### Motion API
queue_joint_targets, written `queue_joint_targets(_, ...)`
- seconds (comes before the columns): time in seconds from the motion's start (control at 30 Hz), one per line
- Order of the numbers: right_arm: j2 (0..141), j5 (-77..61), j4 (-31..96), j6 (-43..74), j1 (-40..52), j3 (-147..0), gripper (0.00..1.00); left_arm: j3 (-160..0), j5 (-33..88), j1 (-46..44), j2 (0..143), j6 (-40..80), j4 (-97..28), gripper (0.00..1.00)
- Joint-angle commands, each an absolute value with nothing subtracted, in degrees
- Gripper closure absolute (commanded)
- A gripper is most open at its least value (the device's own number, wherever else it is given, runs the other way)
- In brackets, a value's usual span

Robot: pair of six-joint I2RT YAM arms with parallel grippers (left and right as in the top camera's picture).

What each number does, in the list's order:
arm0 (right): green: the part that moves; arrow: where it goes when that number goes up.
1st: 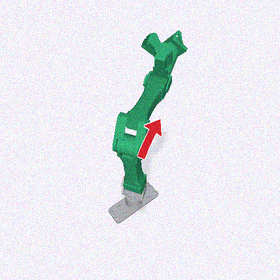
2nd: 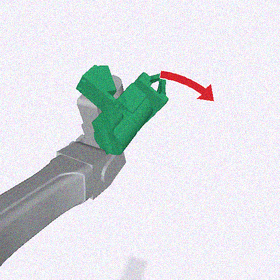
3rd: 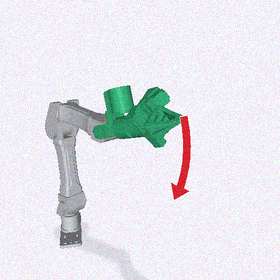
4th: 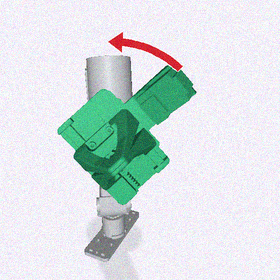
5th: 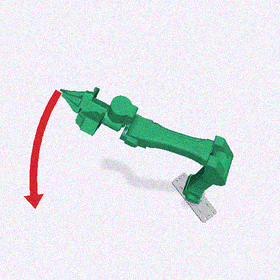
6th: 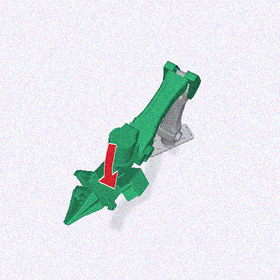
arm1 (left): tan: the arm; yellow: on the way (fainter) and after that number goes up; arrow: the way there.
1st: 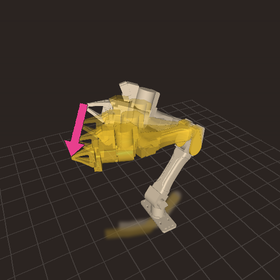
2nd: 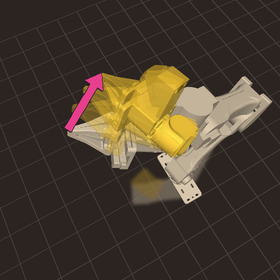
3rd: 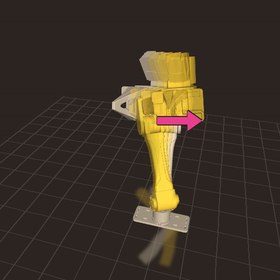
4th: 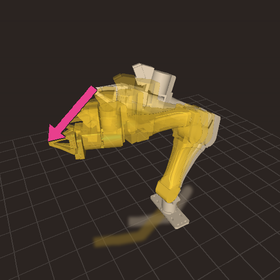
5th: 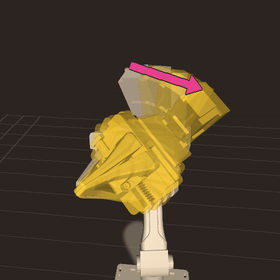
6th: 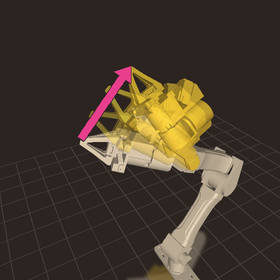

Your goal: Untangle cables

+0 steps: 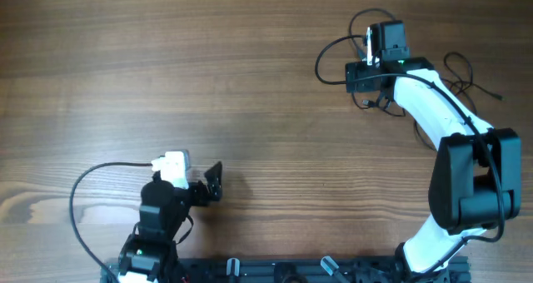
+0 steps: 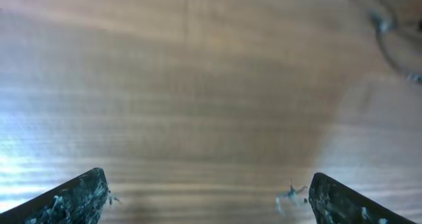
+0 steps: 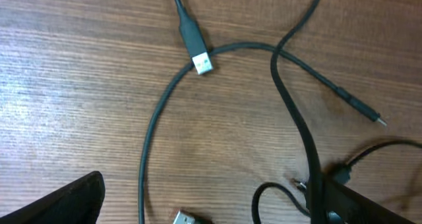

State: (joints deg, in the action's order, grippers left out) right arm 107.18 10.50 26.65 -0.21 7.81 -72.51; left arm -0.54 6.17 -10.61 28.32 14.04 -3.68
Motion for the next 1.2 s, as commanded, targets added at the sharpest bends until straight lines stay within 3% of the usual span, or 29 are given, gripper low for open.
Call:
queue_joint_targets(0.0, 108.1, 10.0, 26.6, 0.4, 7.8, -72.7, 0.00, -0.3, 1.6, -10.3, 19.4, 12.0, -4.5, 0.00)
queue_joint_targets(0.13, 108.1, 10.0, 26.6, 0.4, 7.8, -72.7, 0.00, -0.3, 1.6, -6.3, 9.5, 1.7, -4.5, 0.00)
queue_joint_targets(0.33, 108.1, 10.0, 26.6, 0.4, 7.8, -72.7, 0.00, -0.3, 1.8, -0.2, 0.2, 1.5, -4.5, 0.00)
queue_joint_targets(1.17, 106.4, 10.0, 26.7, 0.4, 7.9, -72.7, 0.00, -0.3, 2.1, -0.1, 0.4, 2.1, -4.4, 0.00)
